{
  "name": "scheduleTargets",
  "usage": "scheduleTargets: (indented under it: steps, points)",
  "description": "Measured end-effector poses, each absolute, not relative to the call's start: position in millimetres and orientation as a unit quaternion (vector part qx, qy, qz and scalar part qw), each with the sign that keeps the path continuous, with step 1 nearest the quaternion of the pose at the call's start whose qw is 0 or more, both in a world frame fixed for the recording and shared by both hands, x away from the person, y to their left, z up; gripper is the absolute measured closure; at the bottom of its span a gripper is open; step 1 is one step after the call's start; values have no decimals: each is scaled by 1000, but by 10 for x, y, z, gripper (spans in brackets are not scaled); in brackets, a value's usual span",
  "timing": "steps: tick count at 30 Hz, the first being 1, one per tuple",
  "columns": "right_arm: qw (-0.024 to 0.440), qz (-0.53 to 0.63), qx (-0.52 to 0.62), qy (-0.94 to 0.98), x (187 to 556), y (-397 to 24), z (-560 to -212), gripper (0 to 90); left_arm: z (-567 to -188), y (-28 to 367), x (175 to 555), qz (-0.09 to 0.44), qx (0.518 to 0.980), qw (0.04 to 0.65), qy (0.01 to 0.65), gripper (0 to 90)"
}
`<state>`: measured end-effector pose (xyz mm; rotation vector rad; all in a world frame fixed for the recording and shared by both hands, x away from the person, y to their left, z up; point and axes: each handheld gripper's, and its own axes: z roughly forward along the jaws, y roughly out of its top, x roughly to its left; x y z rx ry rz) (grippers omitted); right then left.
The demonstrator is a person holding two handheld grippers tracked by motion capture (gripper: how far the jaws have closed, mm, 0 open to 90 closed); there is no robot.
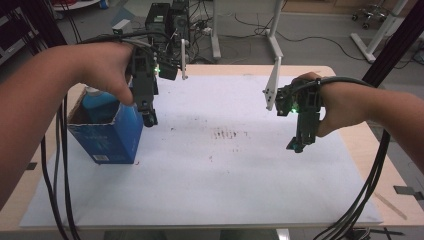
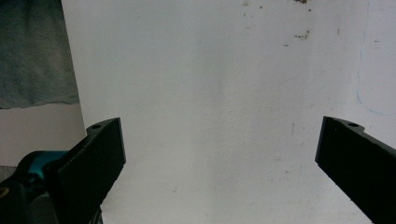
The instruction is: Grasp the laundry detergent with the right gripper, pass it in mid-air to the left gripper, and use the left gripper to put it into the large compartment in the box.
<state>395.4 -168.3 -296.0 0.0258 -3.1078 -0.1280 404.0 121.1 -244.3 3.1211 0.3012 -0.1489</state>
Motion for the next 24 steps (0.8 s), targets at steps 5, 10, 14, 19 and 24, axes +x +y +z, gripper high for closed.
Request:
scheduleTargets:
  steps: [5,10,14,19,24]
  points:
    - [15,-42,10,-999,3932,-1665,-2967,7,-2455,1193,4039,-45,995,6,91,17]
    - [16,-45,8,-999,3943,-1669,-2950,7,-2446,1192,4043,-44,995,11,90,17]
    - [16,-43,9,-999,3949,-1658,-2957,7,-2447,1209,4050,-44,995,9,90,17]
    - [14,-43,11,-999,3951,-1646,-2966,7,-2451,1218,4044,-41,995,9,91,16]
    - [11,-44,7,-999,3946,-1650,-2957,7,-2442,1209,4033,-41,995,9,94,16]
